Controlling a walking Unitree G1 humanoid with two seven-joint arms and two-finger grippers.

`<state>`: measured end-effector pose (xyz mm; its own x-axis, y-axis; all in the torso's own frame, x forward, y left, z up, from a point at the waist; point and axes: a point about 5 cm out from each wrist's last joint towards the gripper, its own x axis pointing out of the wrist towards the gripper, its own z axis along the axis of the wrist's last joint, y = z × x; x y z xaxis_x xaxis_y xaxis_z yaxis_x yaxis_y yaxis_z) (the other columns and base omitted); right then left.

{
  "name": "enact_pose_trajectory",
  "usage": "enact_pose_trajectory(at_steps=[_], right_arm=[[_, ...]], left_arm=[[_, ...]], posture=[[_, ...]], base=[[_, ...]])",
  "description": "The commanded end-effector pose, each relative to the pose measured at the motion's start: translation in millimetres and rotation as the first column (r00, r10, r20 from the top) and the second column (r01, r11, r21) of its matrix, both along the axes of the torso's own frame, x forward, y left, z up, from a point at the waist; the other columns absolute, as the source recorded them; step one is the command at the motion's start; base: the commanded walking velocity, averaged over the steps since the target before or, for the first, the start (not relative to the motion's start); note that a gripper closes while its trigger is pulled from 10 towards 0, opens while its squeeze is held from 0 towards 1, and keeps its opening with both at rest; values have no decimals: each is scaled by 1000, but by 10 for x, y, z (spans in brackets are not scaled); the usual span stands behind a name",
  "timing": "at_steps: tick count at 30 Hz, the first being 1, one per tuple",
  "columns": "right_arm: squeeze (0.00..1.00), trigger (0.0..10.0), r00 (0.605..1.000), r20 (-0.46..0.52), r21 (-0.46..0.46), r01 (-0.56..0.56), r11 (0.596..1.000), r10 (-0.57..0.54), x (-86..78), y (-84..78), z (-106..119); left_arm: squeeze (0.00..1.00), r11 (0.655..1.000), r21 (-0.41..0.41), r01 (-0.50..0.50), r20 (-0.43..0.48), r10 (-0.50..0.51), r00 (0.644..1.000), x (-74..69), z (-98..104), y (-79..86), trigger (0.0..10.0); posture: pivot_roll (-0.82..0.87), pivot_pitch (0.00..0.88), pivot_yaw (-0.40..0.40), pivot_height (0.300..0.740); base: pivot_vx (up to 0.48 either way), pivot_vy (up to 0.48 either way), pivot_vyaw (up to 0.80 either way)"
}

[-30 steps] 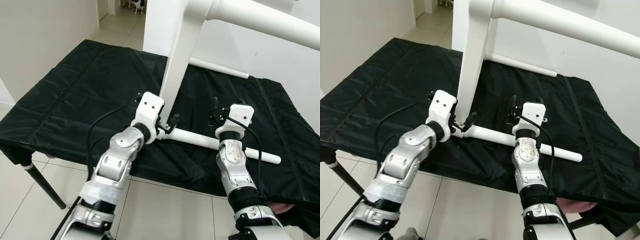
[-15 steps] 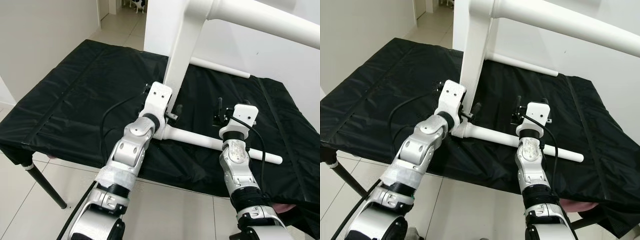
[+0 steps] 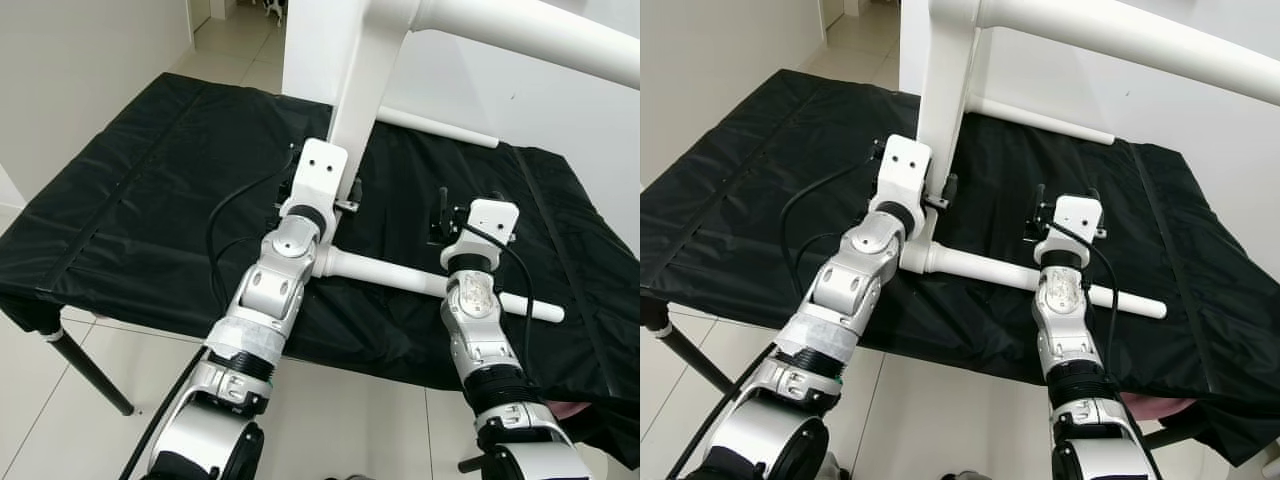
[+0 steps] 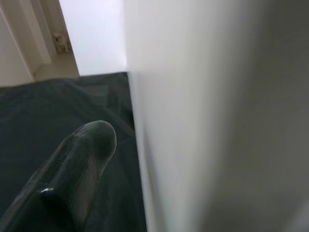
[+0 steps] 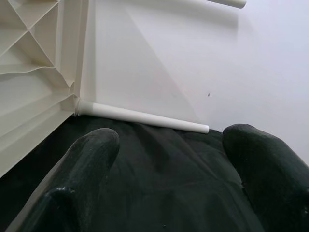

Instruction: Building children table

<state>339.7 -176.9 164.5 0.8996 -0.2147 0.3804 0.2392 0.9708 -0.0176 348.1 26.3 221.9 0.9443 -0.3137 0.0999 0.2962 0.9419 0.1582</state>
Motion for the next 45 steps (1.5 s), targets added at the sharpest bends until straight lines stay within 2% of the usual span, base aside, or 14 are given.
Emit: enact_pose_trajectory(at_steps=[1,8,14,24,25,26,27,28,29,35,39,41,42,45], right_arm=[[0,10000,999,-10,-5,33,999,-33,9,-87,9],[0,10000,999,-10,-9,36,999,-36,23,-95,27],[0,10000,999,-6,-19,44,999,-44,24,-127,55],[0,10000,998,-6,-21,64,998,-64,8,-160,57],[0,10000,998,-5,-20,66,998,-66,7,-161,57],[0,10000,998,-5,-20,66,998,-66,7,-161,57],[0,10000,998,-5,-19,68,997,-69,5,-161,55],[0,10000,998,-5,-19,68,997,-69,5,-161,55],[0,10000,997,-7,-17,71,997,-71,2,-163,52],[0,10000,997,-11,-15,75,997,-75,0,-155,37],[0,10000,997,-13,-16,73,997,-73,3,-143,30],[0,10000,997,-15,-17,72,997,-72,11,-139,29],[0,10000,997,-15,-17,72,997,-72,11,-139,29],[0,10000,997,-18,-18,71,997,-71,22,-137,30]], left_arm=[[0,993,-54,-104,55,107,993,-44,138,-172,10000],[0,986,-46,-158,81,162,984,-39,162,-180,10000],[0,966,-41,-255,116,258,959,8,227,-181,10000],[0,954,-50,-296,132,300,945,38,251,-151,10000],[0,952,-52,-302,136,306,942,44,254,-134,7098],[0,952,-52,-302,136,306,942,44,254,-134,7098],[0,950,-57,-308,135,313,940,53,251,-110,1137],[0,950,-57,-308,135,313,940,53,251,-110,1137],[0,948,-58,-313,137,318,938,63,246,-86,0],[0,949,-44,-311,165,314,935,60,241,-1,0],[0,947,-16,-321,186,318,930,54,221,156,0],[0,943,15,-333,211,322,923,45,216,320,0],[0,943,15,-333,211,322,923,45,216,320,0],[0,938,47,-345,238,325,915,21,214,512,0]], posture=[[5,42,-134,740],[-8,40,-140,740],[-30,31,-138,740],[-42,26,-127,740],[-45,23,-123,740],[-45,23,-123,740],[-49,21,-119,740],[-49,21,-119,740],[-47,21,-118,740],[-38,20,-118,740],[-28,22,-122,740],[-22,24,-123,740],[-22,24,-123,740],[-15,27,-128,740]], base=[[0,0,0],[0,0,0],[0,0,0],[0,0,0],[0,0,0],[0,0,0],[0,0,0],[0,0,0],[0,0,0],[0,0,0],[0,0,0],[0,0,0],[0,0,0],[0,0,0]])
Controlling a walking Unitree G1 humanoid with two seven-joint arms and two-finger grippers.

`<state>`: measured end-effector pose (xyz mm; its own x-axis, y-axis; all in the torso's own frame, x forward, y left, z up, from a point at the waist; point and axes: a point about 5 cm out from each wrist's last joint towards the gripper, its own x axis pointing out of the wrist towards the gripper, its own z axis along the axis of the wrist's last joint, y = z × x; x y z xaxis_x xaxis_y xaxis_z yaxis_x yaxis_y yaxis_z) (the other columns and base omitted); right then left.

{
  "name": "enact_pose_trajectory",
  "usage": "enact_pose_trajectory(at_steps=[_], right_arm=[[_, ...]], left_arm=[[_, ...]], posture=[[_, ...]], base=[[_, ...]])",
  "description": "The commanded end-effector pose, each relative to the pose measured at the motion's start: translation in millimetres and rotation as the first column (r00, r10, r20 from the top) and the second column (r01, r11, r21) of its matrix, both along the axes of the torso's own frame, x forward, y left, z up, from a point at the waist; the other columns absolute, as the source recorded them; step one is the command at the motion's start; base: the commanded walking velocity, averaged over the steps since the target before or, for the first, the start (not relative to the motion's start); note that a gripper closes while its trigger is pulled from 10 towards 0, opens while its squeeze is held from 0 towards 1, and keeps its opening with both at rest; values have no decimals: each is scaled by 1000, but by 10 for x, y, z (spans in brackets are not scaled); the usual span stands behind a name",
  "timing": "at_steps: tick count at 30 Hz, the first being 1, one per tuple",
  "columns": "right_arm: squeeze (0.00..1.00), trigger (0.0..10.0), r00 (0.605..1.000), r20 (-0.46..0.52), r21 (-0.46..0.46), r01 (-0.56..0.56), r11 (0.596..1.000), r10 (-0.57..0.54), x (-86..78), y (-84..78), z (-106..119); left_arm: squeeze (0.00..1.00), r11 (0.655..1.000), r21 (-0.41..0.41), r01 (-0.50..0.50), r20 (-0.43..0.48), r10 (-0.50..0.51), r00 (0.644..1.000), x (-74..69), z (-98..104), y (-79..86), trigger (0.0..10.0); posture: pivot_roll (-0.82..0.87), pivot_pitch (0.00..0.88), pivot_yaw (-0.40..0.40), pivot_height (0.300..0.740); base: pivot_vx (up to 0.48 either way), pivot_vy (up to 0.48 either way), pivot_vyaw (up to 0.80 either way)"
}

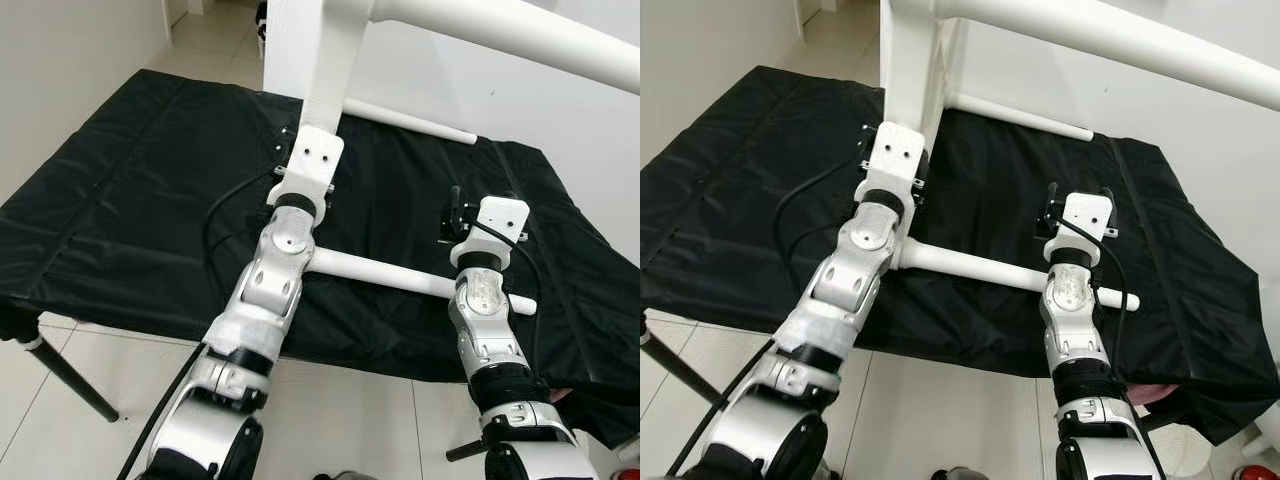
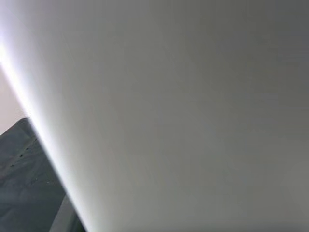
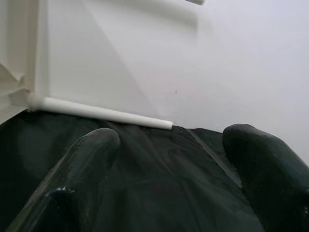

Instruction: Building children table

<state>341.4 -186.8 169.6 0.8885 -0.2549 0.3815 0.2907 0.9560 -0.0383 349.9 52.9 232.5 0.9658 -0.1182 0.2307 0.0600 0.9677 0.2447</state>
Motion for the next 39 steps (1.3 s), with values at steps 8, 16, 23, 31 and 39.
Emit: enact_pose_trajectory(at_steps=[8,16,23,31,39], right_arm=[[0,10000,1000,-16,1,14,1000,-14,25,-19,-17],[0,10000,1000,-18,-6,5,1000,-5,37,-2,-17],[0,10000,1000,-20,-7,6,1000,-7,42,-7,-18],[0,10000,1000,-21,-11,-5,1000,4,87,20,-7],[0,10000,1000,-26,-9,-16,1000,16,104,64,-20]], left_arm=[[0,994,41,-104,110,99,989,-42,158,451,0],[0,992,101,-71,148,56,987,-140,294,776,0],[0,992,105,-71,157,54,986,-232,402,946,0],[0,981,163,-103,195,70,978,-369,624,1228,0],[0,978,173,-115,185,83,979,-438,608,1300,0]], posture=[[-10,27,-133,740],[2,31,-143,740],[4,31,-143,740],[26,17,-148,740],[41,14,-161,740]], base=[[0,0,0],[0,0,0],[0,0,0],[0,0,0],[0,0,0]])
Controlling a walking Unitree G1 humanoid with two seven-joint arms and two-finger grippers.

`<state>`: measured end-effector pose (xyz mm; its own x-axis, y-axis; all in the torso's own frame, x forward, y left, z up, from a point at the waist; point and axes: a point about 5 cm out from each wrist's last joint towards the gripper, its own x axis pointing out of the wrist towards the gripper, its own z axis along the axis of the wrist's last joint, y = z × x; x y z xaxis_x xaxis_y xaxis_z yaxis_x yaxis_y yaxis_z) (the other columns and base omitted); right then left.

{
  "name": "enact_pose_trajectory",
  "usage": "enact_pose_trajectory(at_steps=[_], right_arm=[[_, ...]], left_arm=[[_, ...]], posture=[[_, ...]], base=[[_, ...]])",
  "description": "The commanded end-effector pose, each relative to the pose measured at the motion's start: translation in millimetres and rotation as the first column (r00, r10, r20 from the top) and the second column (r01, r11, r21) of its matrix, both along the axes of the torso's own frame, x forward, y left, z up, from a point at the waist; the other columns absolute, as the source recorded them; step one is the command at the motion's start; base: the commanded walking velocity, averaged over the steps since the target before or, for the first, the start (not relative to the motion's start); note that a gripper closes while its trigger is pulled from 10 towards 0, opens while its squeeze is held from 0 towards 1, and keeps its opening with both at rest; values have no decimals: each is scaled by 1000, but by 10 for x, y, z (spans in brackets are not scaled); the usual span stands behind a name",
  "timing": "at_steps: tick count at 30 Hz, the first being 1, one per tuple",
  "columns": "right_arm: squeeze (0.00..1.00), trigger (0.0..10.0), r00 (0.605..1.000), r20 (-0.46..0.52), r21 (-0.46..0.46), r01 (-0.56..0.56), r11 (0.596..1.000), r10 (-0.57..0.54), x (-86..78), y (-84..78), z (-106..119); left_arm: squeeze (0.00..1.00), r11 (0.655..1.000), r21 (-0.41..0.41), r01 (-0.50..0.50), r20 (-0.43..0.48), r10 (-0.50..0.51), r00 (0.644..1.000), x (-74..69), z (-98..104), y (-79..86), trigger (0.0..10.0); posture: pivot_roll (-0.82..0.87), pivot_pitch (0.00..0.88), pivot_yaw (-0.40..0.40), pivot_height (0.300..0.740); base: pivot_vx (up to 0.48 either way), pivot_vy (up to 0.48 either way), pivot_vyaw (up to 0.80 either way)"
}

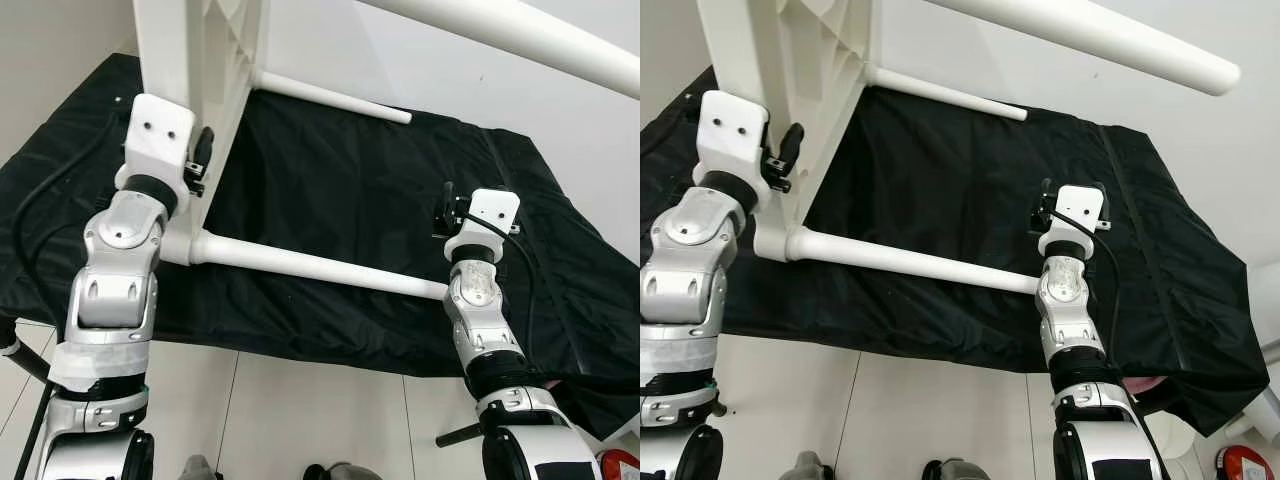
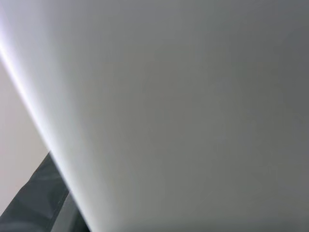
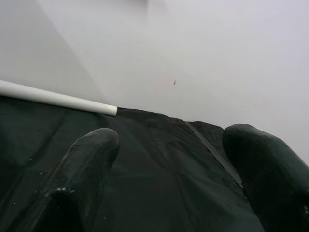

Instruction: Building children table

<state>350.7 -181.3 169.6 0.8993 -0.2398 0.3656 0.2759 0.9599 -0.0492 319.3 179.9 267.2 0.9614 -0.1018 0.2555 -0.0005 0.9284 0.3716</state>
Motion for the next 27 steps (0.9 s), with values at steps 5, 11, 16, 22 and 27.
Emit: enact_pose_trajectory(at_steps=[5,11,16,22,27], right_arm=[[0,10000,1000,-11,-4,-17,1000,17,31,45,-23],[0,10000,1000,-11,-7,-22,1000,22,42,53,-24],[0,10000,1000,-12,-9,-23,1000,23,45,52,-28],[0,10000,999,-24,-5,-23,1000,23,48,49,-57],[0,10000,999,-26,-8,-24,1000,24,57,51,-61]], left_arm=[[0,995,92,-28,118,17,993,-127,208,27,10000],[0,994,108,13,114,-26,993,-135,198,-14,10000],[0,992,118,37,111,-50,993,-136,192,-36,10000],[0,987,146,68,140,-89,986,-161,254,13,10000],[1000,983,161,86,137,-109,985,-173,262,50,10000]], posture=[[47,10,-166,740],[50,10,-170,740],[53,16,-170,740],[62,28,-176,740],[63,34,-180,740]], base=[[0,0,0],[0,0,0],[0,0,0],[0,0,0],[0,0,0]])
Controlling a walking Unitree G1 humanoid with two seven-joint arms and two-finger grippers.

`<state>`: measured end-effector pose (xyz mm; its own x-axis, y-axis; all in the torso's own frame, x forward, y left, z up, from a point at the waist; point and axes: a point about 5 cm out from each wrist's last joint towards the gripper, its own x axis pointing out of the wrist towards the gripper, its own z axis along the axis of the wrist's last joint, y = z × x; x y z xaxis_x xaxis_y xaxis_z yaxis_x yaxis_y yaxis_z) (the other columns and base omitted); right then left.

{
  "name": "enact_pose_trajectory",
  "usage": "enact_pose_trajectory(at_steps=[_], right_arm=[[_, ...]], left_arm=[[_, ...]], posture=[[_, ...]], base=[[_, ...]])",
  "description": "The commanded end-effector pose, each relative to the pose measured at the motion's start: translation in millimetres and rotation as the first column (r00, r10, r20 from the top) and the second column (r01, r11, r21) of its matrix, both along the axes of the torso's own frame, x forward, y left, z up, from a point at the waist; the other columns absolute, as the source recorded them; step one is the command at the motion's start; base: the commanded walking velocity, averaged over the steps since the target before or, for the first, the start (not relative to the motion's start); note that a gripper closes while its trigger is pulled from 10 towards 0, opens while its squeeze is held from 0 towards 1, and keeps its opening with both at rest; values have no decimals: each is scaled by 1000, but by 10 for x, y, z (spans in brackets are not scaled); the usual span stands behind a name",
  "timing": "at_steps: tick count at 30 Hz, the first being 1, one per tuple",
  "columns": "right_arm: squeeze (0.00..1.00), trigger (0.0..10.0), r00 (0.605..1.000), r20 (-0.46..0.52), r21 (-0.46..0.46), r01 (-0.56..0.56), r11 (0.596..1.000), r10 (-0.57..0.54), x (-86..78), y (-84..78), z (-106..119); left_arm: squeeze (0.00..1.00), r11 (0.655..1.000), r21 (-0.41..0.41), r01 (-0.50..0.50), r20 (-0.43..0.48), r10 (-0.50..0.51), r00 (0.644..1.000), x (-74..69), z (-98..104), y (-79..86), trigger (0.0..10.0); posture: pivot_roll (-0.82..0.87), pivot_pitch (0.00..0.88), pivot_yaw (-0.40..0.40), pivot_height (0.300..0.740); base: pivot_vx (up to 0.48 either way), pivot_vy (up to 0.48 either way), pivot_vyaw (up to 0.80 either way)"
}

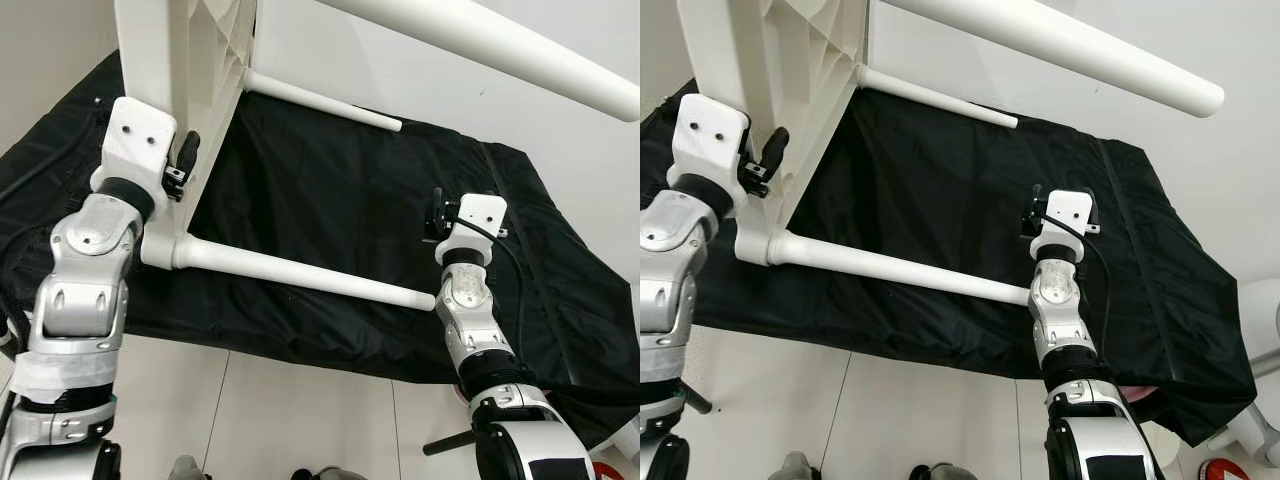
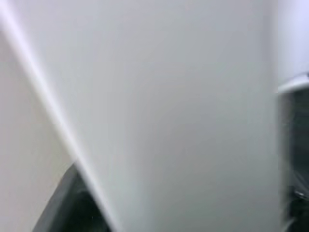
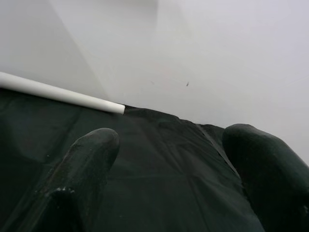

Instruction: Building children table

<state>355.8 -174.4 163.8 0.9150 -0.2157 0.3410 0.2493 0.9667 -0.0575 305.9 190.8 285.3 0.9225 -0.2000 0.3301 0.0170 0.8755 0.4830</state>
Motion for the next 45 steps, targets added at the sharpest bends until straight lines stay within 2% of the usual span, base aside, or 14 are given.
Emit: enact_pose_trajectory(at_steps=[1,4,5,6,7,15,16,19,23,26,31,41,45], right_arm=[[0,10000,1000,1,-8,2,1000,-2,6,-16,-4],[0,10000,1000,0,-7,0,1000,0,6,-13,-7],[0,10000,1000,0,-7,-1,1000,1,6,-14,-8],[0,10000,1000,0,-7,-1,1000,1,6,-14,-8],[0,10000,1000,-1,-10,-1,1000,1,5,-17,-9],[0,10000,1000,0,-20,1,1000,-1,10,-38,-5],[0,10000,1000,0,-20,0,1000,0,13,-32,-4],[0,10000,1000,0,-19,-2,1000,2,16,-24,-3],[0,10000,1000,0,-15,-9,1000,9,26,5,-2],[0,10000,1000,-3,-12,-12,1000,12,33,15,-5],[0,10000,1000,-5,-9,-27,1000,27,47,55,-5],[0,10000,999,-7,-8,-45,999,45,63,99,-3],[0,10000,999,-6,-9,-44,999,44,60,94,-6]], left_arm=[[1000,998,43,37,44,-39,998,-41,80,-63,10000],[1000,997,51,51,37,-53,998,-48,74,-74,10000],[847,995,71,65,27,-67,997,-58,49,-102,10000],[847,995,71,65,27,-67,997,-58,49,-102,10000],[0,992,84,96,14,-97,995,-75,18,-147,10000],[0,975,95,200,-57,-195,979,-148,-90,-301,10000],[0,966,65,249,-74,-244,967,-198,-122,-367,10000],[0,965,52,257,-94,-252,963,-214,-146,-387,10000],[0,975,63,213,-170,-200,965,-235,-278,-386,10000],[0,984,108,140,-172,-120,978,-248,-312,-348,10000],[0,991,119,55,-167,-35,985,-257,-350,-307,10000],[0,983,183,7,-181,27,983,-348,-382,-313,10000],[0,983,185,0,-185,35,982,-382,-373,-323,10000]], posture=[[63,34,-180,740],[63,36,-181,740],[62,36,-181,740],[62,36,-181,740],[62,36,-181,740],[62,37,-187,740],[62,37,-187,740],[62,37,-187,740],[75,31,-186,740],[84,30,-189,740],[93,27,-195,740],[103,28,-199,740],[103,32,-201,740]], base=[[0,0,0],[0,0,0],[0,0,0],[0,0,0],[0,0,0],[0,0,0],[0,0,0],[0,0,0],[0,0,0],[0,0,0],[0,0,0],[0,0,0],[0,0,0]])
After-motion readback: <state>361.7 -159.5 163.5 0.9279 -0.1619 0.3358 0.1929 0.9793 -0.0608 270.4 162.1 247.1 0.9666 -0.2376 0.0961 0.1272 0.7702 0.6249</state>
